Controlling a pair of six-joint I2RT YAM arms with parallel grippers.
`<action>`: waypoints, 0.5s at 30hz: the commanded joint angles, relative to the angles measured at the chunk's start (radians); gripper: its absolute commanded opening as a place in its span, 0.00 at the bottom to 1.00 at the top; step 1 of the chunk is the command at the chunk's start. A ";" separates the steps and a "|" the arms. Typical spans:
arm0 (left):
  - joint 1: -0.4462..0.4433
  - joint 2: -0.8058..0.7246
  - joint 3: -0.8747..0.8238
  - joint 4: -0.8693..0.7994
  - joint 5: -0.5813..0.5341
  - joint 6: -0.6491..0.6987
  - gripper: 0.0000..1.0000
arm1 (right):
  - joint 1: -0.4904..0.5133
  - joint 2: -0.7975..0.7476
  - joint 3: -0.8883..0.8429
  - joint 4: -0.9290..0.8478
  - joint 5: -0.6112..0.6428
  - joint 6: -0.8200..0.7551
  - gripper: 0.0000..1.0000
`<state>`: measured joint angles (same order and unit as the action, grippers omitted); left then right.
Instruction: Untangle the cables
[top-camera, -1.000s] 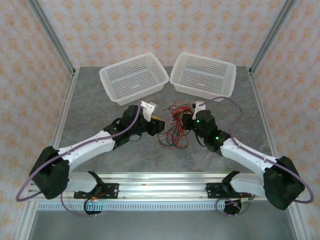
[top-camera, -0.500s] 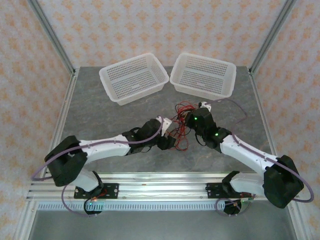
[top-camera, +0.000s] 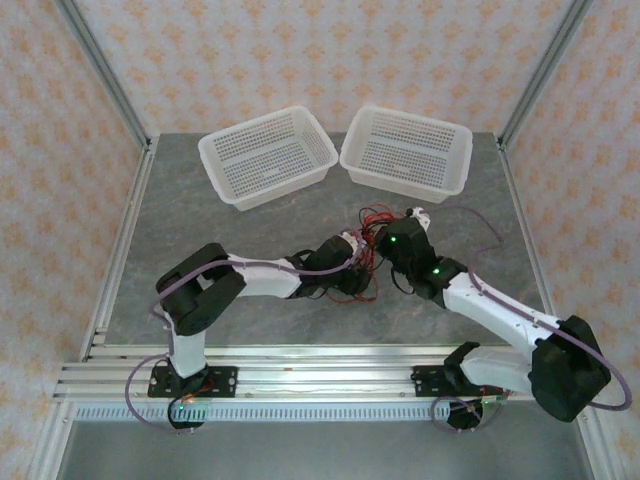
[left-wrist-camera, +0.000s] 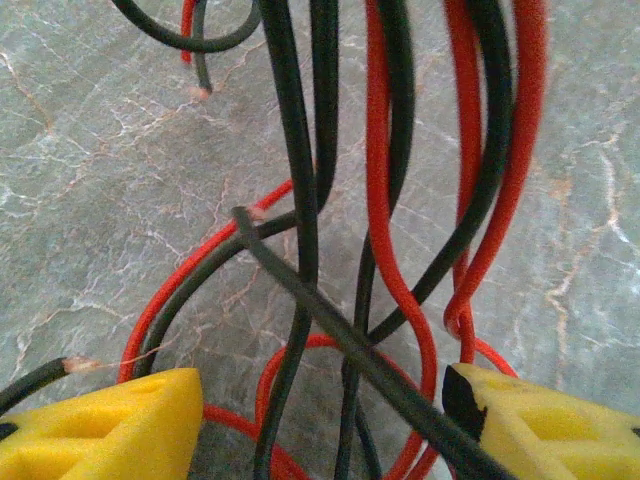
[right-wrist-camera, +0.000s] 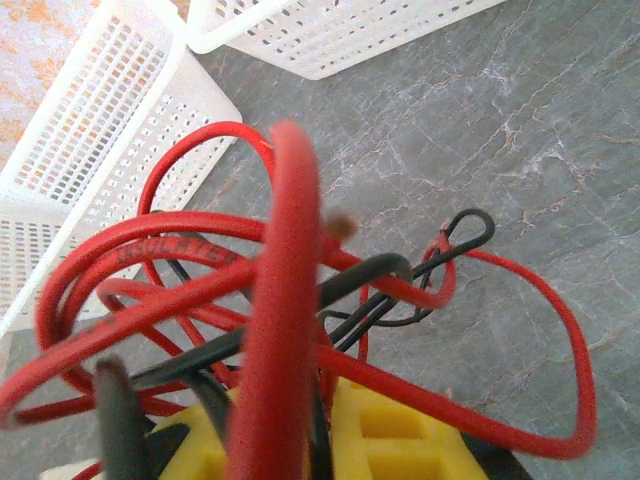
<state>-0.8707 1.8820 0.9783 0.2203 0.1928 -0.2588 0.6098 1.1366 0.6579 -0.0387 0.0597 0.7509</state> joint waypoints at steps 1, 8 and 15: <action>-0.005 0.065 0.053 -0.018 -0.063 0.032 0.64 | -0.002 -0.020 -0.011 0.007 0.031 0.028 0.00; 0.025 0.179 0.125 -0.098 -0.203 -0.005 0.29 | -0.002 -0.041 -0.004 -0.051 0.053 0.022 0.00; 0.102 0.148 0.014 -0.181 -0.389 -0.069 0.00 | -0.004 -0.054 0.004 -0.209 0.172 -0.045 0.00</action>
<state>-0.8299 2.0117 1.0866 0.2253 -0.0376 -0.2897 0.6098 1.1019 0.6579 -0.1444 0.1261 0.7479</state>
